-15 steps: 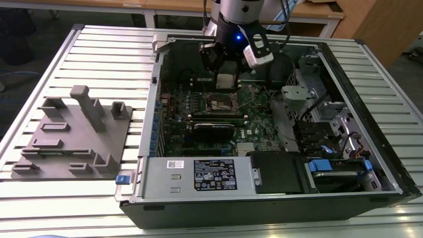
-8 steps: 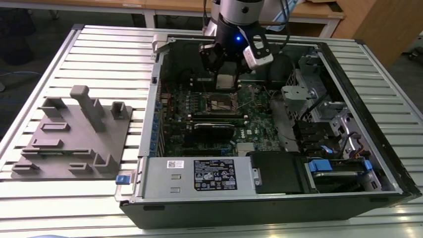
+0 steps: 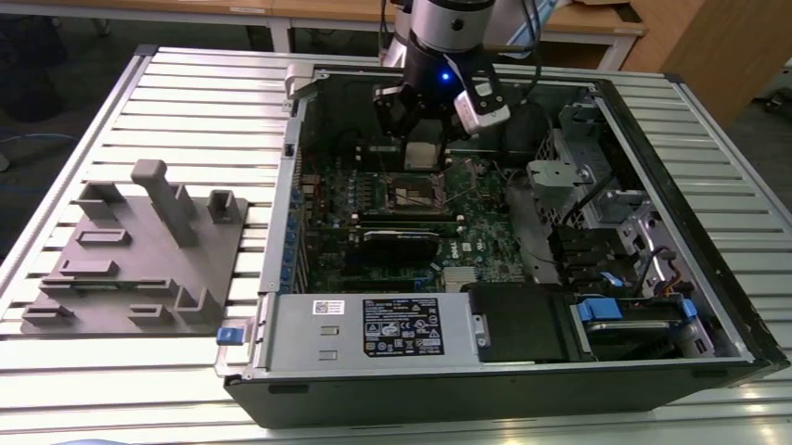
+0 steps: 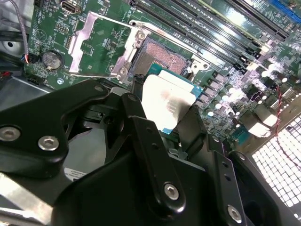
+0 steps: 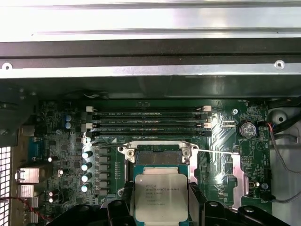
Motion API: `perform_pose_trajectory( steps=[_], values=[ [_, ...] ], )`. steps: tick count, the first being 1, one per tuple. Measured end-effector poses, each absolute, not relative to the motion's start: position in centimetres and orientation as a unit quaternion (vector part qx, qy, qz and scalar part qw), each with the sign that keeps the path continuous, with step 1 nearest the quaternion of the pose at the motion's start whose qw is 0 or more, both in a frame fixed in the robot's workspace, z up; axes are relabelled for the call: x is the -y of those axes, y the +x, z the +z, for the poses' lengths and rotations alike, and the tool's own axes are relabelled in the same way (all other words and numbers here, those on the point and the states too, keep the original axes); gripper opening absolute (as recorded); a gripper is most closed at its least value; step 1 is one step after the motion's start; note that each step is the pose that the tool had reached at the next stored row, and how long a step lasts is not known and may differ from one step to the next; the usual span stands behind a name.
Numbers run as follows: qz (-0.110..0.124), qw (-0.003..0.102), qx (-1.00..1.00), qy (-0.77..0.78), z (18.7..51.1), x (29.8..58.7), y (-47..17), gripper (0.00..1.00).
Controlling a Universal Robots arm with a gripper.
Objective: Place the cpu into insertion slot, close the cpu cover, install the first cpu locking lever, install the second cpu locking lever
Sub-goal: 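Place the cpu into insertion slot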
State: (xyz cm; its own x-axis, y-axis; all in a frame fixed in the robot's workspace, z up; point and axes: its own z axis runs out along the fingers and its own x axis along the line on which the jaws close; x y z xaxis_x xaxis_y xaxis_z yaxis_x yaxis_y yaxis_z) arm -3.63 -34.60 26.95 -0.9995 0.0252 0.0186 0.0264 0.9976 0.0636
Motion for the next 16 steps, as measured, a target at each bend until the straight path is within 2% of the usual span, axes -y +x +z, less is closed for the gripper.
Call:
perform_pose_trajectory(
  steps=[16],
  values=[
    [-0.032,0.009,0.999,-0.013,26.57,34.60,-3.64,0.54]
  ],
)
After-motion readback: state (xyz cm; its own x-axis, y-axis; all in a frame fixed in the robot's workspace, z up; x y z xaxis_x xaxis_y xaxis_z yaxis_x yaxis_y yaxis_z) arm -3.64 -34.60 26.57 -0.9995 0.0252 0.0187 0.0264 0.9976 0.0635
